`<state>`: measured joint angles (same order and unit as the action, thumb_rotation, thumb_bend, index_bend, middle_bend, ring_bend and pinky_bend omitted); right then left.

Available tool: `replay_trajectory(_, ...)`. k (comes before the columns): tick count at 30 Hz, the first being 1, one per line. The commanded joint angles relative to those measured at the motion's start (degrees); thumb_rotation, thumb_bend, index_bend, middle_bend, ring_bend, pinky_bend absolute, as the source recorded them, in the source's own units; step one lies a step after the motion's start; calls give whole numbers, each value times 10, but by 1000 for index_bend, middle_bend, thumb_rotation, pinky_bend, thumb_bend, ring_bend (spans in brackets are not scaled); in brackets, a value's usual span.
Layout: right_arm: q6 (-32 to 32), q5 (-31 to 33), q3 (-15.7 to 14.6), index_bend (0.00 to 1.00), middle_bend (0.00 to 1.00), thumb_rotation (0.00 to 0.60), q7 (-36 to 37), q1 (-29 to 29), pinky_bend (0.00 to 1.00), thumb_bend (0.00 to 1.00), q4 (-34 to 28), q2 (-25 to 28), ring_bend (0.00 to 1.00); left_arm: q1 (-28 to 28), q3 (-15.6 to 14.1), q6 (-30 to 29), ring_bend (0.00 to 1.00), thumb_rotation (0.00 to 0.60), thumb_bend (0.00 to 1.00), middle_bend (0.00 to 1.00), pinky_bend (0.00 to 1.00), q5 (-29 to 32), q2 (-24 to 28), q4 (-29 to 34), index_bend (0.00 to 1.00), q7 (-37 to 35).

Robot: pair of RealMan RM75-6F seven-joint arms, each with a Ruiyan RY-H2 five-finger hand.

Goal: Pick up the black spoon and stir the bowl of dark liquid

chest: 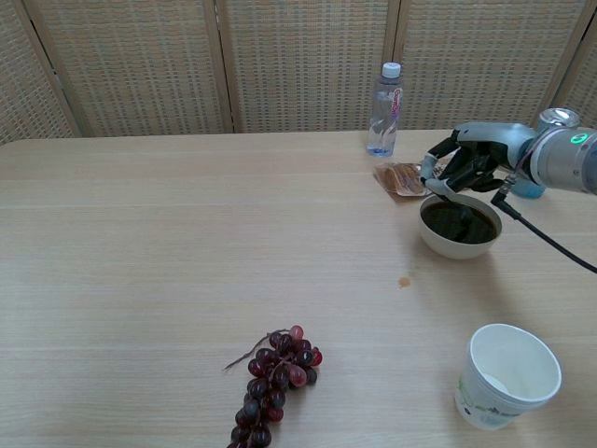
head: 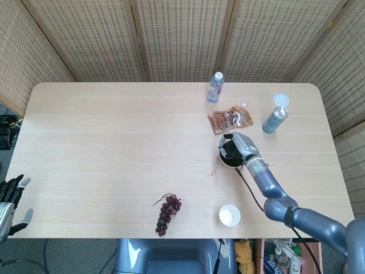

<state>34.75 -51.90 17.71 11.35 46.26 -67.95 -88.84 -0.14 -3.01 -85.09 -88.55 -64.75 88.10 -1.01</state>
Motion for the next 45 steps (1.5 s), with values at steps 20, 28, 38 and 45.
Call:
replay_trajectory(20,-47,-14,3,836,987,600,15,33,1000,969,118,-67,1000,4,0,5,0,600,440,0,0,9,1,1,0,3)
replay_trajectory(28,-45,-28,-5,836,987,600,16,20,1000,979,66,-44,1000,1,2,6,0,600,440,0,0,7,-1,-2,0,0)
replay_trajectory(38,-43,-26,-17,838,987,600,13,1,1000,979,28,-11,1000,-2,3,7,0,600,440,0,0,4,-1,-2,0,0)
replay_trajectory(45,-53,-19,-14,838,987,600,15,8,1000,979,60,-16,1000,-1,3,8,0,600,440,0,0,6,0,3,0,7)
